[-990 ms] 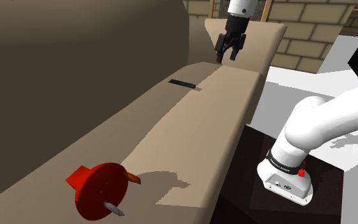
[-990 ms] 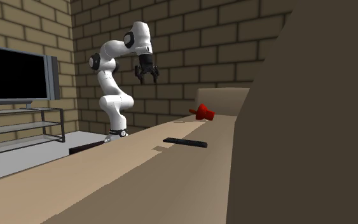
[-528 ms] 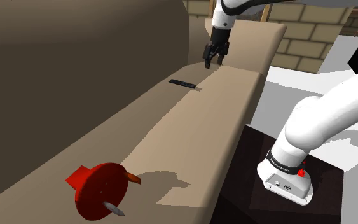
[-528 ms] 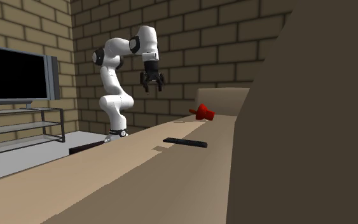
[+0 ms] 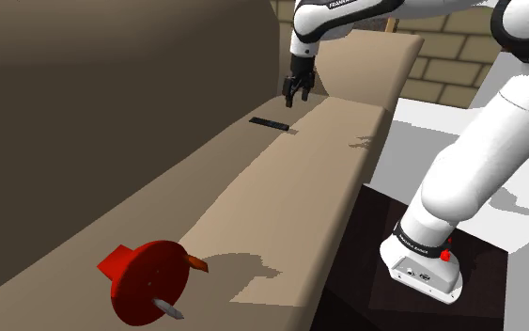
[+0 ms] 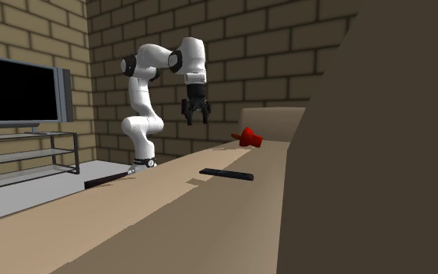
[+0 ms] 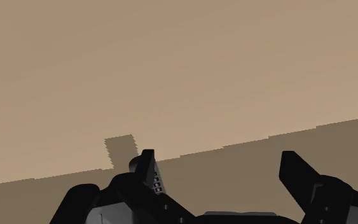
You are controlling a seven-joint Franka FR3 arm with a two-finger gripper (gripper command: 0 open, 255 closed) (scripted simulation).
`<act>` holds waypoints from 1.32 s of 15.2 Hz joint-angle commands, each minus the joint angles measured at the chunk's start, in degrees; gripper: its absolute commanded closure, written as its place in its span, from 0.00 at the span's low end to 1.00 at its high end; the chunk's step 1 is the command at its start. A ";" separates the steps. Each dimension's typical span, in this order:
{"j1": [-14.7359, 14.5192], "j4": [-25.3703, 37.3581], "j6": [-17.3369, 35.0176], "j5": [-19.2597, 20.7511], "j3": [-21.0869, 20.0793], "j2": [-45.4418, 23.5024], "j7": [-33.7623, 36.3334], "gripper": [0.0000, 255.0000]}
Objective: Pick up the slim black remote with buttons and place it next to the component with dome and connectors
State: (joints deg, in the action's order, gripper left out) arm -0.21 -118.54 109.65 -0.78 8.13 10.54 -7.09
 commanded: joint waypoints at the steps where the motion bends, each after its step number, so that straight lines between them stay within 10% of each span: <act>1: 0.13 2.44 1.40 -0.02 0.56 -4.15 -1.96 0.00; 16: 2.58 35.37 1.90 -1.41 0.64 -39.67 -12.40 0.00; 20: 2.72 35.02 3.69 -1.50 0.54 -41.15 -12.63 0.00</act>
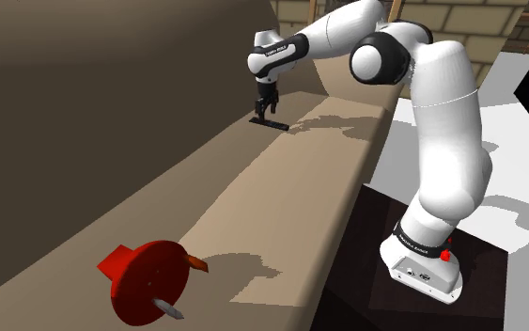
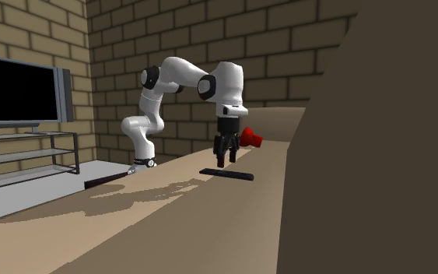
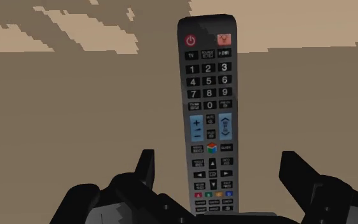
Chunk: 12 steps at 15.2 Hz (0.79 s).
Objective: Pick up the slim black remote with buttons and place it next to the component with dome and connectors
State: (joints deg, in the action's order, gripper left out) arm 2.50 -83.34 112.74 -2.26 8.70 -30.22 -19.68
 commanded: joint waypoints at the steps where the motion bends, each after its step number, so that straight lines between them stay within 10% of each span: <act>1: 0.03 -0.58 1.24 -0.06 -0.05 -0.63 -0.06 0.00; 12: 0.09 -1.98 3.52 -0.19 -0.11 -1.52 -0.14 0.00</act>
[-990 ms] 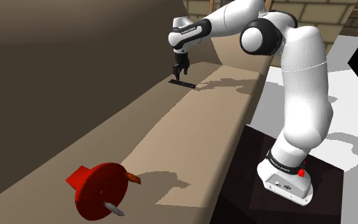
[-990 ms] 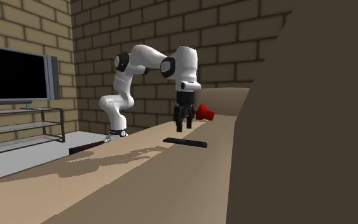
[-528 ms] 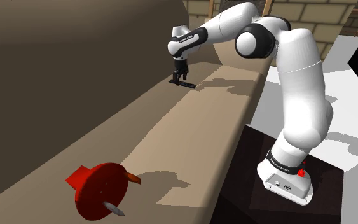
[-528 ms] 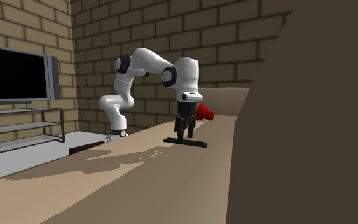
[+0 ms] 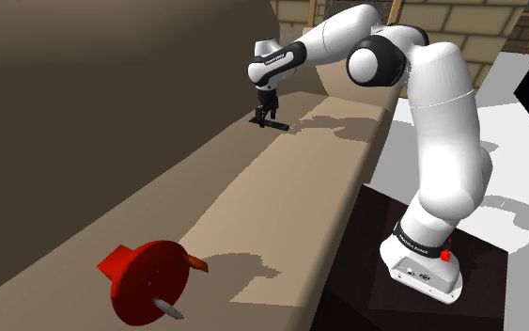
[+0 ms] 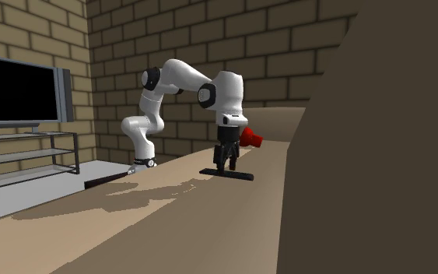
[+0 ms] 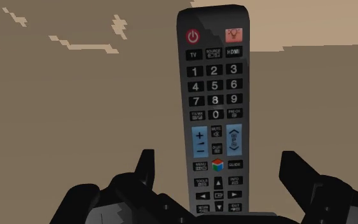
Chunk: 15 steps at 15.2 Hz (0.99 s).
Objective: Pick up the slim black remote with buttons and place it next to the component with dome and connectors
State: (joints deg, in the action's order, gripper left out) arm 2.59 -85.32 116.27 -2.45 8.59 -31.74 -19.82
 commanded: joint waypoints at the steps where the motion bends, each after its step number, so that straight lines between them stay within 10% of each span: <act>1: 0.00 0.00 0.00 0.00 0.00 0.00 0.00 1.00; 15: -0.02 1.95 -3.18 0.18 0.11 1.25 0.02 1.00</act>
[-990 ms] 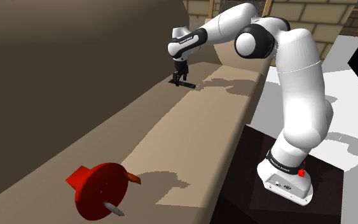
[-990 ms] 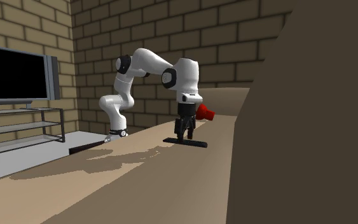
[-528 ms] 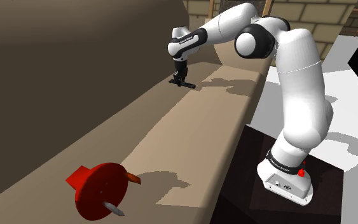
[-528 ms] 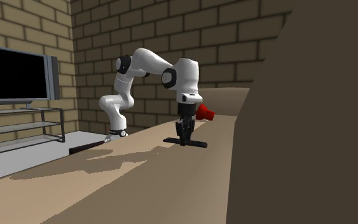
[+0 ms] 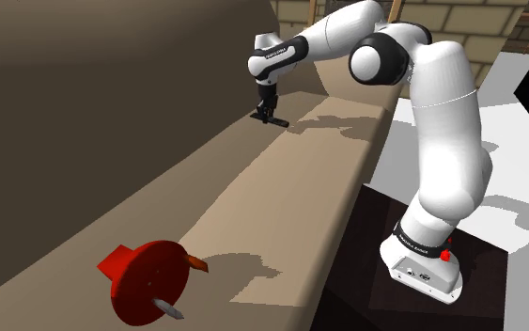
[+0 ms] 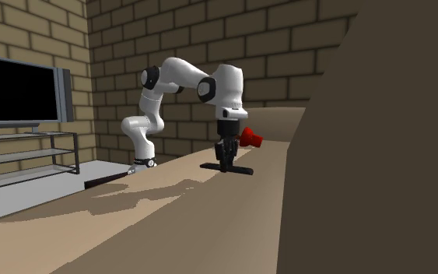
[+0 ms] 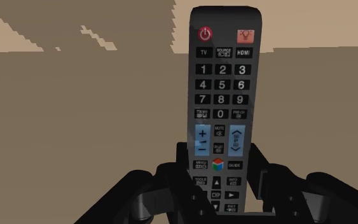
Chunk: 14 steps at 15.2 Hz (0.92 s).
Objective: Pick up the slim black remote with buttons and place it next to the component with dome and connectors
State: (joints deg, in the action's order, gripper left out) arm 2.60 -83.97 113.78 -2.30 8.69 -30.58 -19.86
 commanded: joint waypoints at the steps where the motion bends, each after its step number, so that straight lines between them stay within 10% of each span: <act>1: -0.03 1.04 -1.36 0.06 0.03 0.31 0.07 1.00; 14: 0.11 8.50 -10.47 0.31 0.22 1.98 0.03 1.00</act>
State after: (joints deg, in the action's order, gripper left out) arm 2.74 -76.20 104.05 -2.00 8.92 -28.60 -19.89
